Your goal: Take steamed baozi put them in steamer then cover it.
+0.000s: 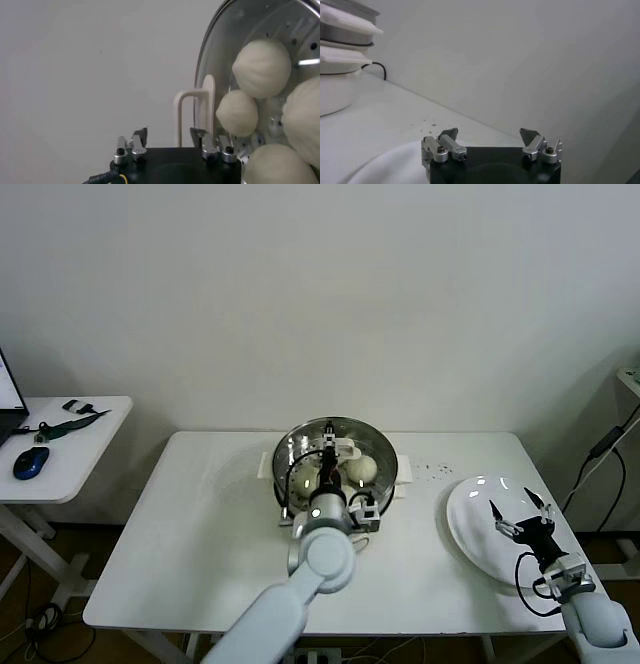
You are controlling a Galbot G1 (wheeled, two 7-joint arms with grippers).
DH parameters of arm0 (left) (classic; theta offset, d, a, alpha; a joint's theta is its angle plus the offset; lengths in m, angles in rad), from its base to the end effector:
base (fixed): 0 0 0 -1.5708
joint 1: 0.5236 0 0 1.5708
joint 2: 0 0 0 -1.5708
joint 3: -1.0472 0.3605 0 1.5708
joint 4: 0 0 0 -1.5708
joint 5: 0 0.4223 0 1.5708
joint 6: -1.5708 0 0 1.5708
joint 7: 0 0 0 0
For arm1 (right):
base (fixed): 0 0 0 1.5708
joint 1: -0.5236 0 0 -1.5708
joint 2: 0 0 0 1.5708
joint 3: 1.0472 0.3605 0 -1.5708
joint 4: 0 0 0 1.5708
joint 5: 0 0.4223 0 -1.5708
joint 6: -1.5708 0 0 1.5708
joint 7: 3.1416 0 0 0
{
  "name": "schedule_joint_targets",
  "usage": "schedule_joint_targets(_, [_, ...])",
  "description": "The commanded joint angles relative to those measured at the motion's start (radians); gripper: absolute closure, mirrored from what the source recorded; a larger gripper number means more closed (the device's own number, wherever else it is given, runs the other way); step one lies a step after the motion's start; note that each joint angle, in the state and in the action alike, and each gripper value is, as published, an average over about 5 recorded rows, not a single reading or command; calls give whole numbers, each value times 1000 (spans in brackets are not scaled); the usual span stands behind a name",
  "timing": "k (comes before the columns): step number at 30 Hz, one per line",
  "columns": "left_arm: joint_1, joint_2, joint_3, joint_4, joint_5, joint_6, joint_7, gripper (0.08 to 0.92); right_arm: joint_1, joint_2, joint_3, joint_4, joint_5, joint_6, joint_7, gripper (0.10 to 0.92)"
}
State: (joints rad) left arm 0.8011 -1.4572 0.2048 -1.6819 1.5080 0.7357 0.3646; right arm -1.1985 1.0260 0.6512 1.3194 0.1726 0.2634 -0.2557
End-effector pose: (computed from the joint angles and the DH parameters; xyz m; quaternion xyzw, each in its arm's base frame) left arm 0.3874 -0.2420 -0.2567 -0.0277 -0.7092 -0.7039 0.0272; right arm 0.3451 -0.2858 -0.4281 0.0604 -0.9785 0.1861 0.0645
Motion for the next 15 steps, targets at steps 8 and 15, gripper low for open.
schedule_joint_targets(8, [123,202,-32,-396,-250,50,64,186,-1,-4,15,33,-11,-82,-8,203])
schedule_joint_targets(15, [267,292,-189,-515,-471,42,-108,177,-21,-3,21,81,-4,-125,3,203])
